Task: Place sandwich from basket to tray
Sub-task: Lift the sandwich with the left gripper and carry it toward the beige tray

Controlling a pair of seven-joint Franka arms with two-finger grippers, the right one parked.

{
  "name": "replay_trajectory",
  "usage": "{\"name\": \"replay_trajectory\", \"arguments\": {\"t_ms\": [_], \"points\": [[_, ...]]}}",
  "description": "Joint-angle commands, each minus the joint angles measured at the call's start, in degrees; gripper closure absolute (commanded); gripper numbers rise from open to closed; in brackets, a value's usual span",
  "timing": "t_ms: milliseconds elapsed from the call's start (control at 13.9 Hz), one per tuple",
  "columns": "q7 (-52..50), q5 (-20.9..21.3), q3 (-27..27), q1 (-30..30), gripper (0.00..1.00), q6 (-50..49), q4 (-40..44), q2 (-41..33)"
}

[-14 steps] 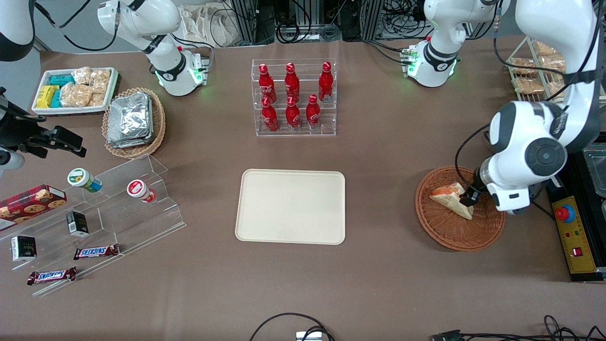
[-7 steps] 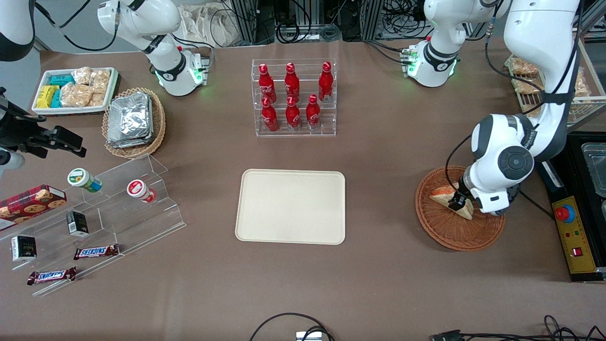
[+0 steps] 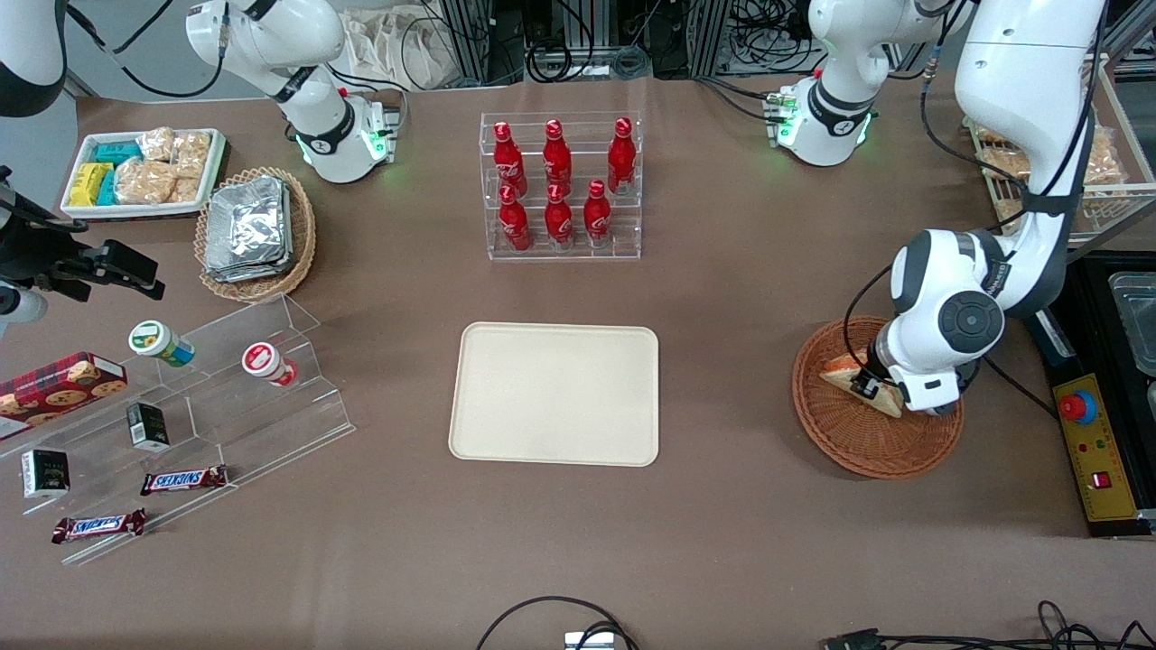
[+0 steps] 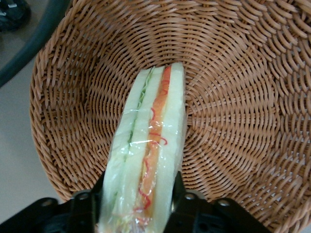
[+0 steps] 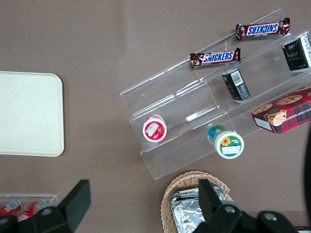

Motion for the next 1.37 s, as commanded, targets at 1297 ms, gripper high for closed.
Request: {"name": "replay_trajectory", "arguments": {"t_ms": [1297], "points": [[26.95, 0.34, -22.73, -0.49, 1.00, -54.18, 37.90, -7.10]]}}
